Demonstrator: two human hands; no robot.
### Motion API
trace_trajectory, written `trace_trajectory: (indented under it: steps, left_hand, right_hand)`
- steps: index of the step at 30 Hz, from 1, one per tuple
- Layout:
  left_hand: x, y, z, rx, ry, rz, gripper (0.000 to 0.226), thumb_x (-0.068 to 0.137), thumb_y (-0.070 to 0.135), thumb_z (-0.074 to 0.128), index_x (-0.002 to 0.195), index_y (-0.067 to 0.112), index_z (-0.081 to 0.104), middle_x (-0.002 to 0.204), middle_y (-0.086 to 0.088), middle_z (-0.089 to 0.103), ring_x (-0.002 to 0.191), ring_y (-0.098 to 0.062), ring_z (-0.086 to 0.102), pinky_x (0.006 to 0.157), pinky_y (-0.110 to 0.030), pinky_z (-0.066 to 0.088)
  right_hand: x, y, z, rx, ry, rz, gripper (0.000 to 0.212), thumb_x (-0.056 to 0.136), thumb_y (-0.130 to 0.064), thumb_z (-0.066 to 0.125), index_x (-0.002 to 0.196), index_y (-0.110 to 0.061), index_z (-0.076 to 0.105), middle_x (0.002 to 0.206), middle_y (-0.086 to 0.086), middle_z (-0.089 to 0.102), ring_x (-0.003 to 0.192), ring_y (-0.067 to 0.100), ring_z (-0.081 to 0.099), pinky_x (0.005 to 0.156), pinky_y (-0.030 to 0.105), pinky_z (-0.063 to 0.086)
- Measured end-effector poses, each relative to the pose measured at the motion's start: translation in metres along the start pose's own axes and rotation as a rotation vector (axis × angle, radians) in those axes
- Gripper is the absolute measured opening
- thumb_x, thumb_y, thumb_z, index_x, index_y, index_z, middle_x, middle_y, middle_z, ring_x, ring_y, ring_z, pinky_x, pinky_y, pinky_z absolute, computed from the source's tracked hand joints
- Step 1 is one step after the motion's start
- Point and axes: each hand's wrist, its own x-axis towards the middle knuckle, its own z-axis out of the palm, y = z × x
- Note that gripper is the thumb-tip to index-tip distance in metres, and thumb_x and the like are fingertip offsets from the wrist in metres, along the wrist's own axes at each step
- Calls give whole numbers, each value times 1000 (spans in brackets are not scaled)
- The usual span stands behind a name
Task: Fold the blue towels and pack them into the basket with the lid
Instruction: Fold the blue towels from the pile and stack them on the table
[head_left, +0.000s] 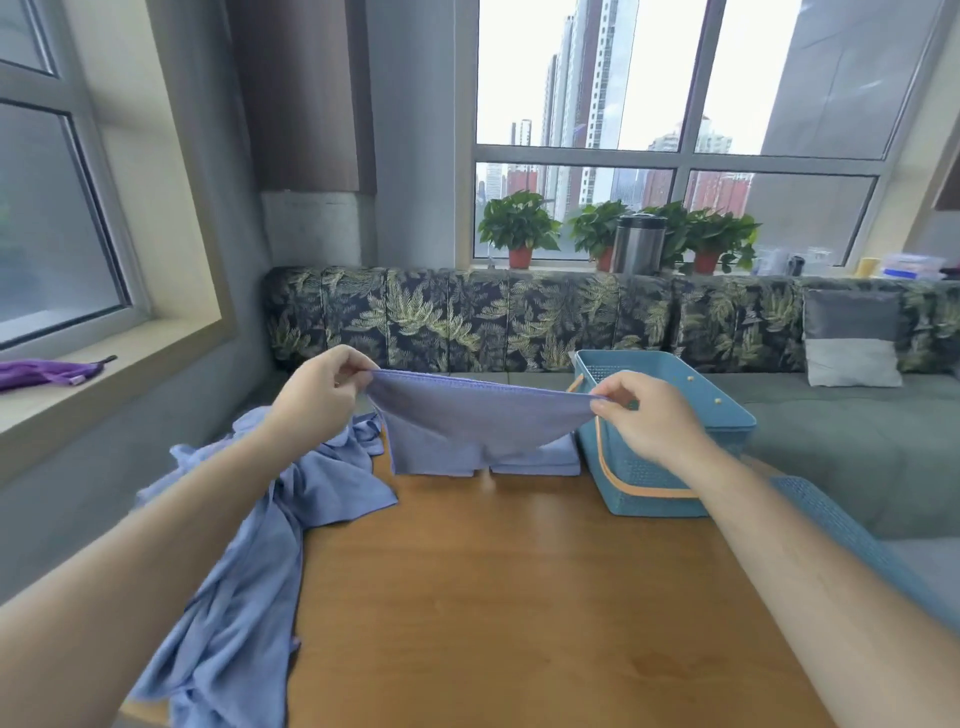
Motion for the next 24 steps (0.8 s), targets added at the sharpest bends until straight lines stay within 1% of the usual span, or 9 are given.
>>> trace_trajectory:
  steps: [3,5,7,10,12,15,17,20,24]
  left_hand:
    - [-45,-34,15,5,-76,-55,14,96,11,62,93,24,67,81,7,67,78,-16,62,73,-29,50]
    - [-79,-56,28,31,-176,-109,20,96,13,62,89,31,66,86,6,70,86,-18,65,82,-38,51]
    - [-110,-71,41,52,-269,-162,25,97,13,61,86,35,63,86,4,70,83,-20,65,78,-39,52]
    - [-141,-85,55,67,-355,-217,20,98,14,60,88,31,64,80,-4,69,68,-23,61,60,-34,48]
    - [-150,-90,56,59,-395,-251,13,97,16,61,91,25,68,75,-6,68,61,-20,57,57,-30,44]
    - [-153,-92,55,-4,-390,-289,11,95,19,65,88,26,72,62,5,63,58,-14,54,62,-32,46]
    - [-151,-92,57,-17,-371,-292,11,94,21,65,90,27,73,67,5,66,62,-14,57,65,-34,49]
    - [-138,-97,67,-44,-315,-289,11,94,23,65,93,31,72,79,1,70,72,-16,62,69,-35,51]
    - [-103,-104,95,-51,-227,-319,11,95,23,63,100,26,72,84,5,66,76,-7,59,65,-22,42]
  right_hand:
    - [-40,26,14,-21,-183,42,9,92,-21,71,88,-28,70,80,-22,68,69,-4,59,65,16,40]
    - [-70,47,30,-1,-289,86,10,92,-19,72,87,-27,70,83,-14,70,62,-3,58,62,15,40]
    - [-96,70,46,34,-392,139,13,91,-14,73,85,-25,69,83,-2,73,65,-3,59,70,20,43]
    - [-124,93,60,48,-528,237,9,91,-14,73,87,-21,70,84,18,74,71,15,55,72,32,41]
    - [-132,99,60,103,-592,292,8,90,-8,73,89,-15,70,74,13,72,67,17,56,70,31,44]
    - [-130,96,55,191,-672,345,6,89,0,71,90,-6,69,70,5,68,58,12,59,59,24,50]
    - [-123,94,54,207,-640,337,6,90,0,70,91,-5,69,70,5,67,56,12,58,55,22,50]
    - [-104,97,65,153,-471,331,4,91,-5,72,90,-8,69,71,6,67,57,14,56,56,22,50]
    - [-72,112,96,33,-308,361,2,89,-18,72,88,-20,72,80,5,73,64,14,60,70,33,51]
